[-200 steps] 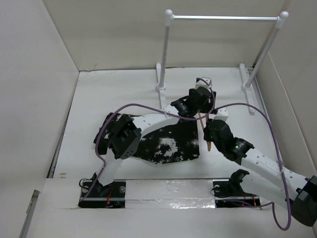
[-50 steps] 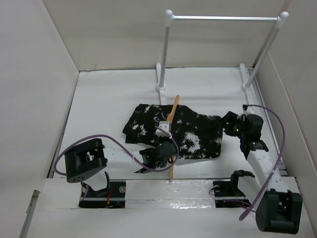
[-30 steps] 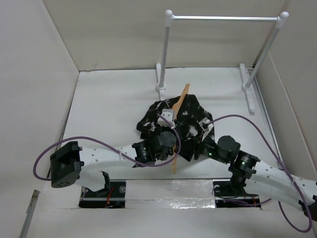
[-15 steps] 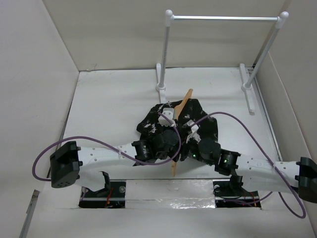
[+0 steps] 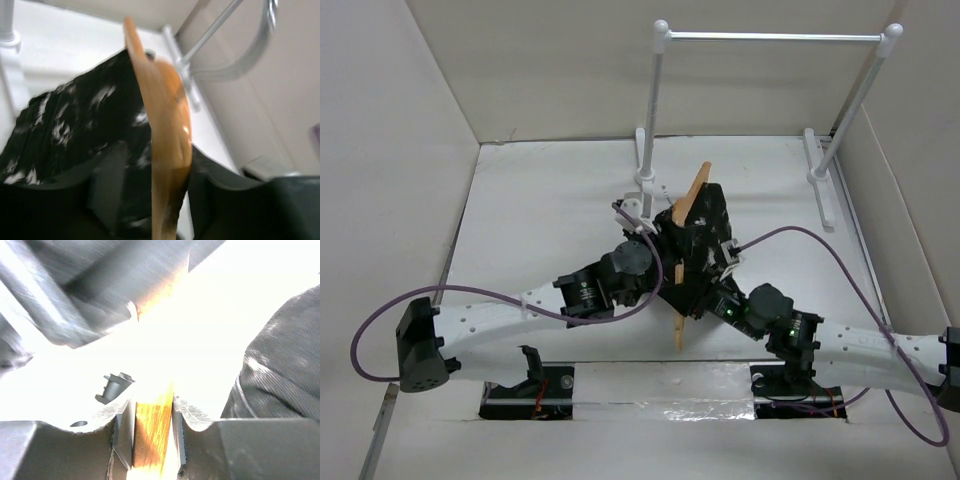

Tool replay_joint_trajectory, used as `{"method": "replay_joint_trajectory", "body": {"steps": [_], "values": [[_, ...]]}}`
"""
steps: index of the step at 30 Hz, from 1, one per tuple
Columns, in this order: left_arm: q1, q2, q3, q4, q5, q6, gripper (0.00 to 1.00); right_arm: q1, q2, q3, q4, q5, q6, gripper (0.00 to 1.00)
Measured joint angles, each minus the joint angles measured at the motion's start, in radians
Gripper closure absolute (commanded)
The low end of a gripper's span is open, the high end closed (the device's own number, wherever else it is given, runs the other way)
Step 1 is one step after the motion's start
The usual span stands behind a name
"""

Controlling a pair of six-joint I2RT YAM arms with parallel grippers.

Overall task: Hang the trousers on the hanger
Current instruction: Place the hanger at the clothesline.

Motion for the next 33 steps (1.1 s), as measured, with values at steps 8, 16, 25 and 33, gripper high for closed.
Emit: {"method": "replay_joint_trajectory", "body": {"steps": [8,16,25,33], "values": [[0.018,-0.092,0.137,0.037,0.047,0.072,0.14,-0.014,-0.053,0.019,-0.045,0.027,0.064,1.0],[0.018,-0.245,0.109,0.068,0.031,0.149,0.1,-0.21,-0.05,0.093,-0.069,-0.11,0.122,1.0],[0.026,-0.458,-0.261,0.23,-0.122,0.182,0.32,-0.628,0.003,0.264,-0.117,-0.358,0.176,1.0],[0.026,-0.311,-0.407,0.282,-0.188,0.245,0.31,-0.967,0.177,0.465,-0.117,-0.557,0.211,1.0]]}}
